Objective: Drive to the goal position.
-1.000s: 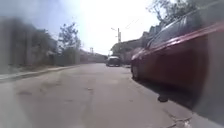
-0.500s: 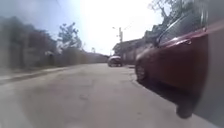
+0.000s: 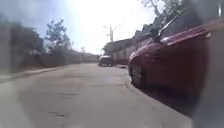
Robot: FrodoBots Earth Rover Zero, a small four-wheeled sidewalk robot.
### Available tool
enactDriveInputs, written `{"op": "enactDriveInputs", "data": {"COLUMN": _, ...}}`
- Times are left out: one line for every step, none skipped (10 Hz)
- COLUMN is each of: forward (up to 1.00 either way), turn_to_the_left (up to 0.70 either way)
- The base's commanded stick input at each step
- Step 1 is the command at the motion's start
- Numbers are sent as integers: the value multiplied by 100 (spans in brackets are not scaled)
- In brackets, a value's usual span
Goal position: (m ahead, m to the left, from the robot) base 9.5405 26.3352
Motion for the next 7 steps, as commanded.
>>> {"op": "enactDriveInputs", "data": {"forward": 100, "turn_to_the_left": -2}}
{"op": "enactDriveInputs", "data": {"forward": 100, "turn_to_the_left": -2}}
{"op": "enactDriveInputs", "data": {"forward": 100, "turn_to_the_left": 0}}
{"op": "enactDriveInputs", "data": {"forward": 100, "turn_to_the_left": -2}}
{"op": "enactDriveInputs", "data": {"forward": 100, "turn_to_the_left": -3}}
{"op": "enactDriveInputs", "data": {"forward": 100, "turn_to_the_left": -29}}
{"op": "enactDriveInputs", "data": {"forward": 100, "turn_to_the_left": -38}}
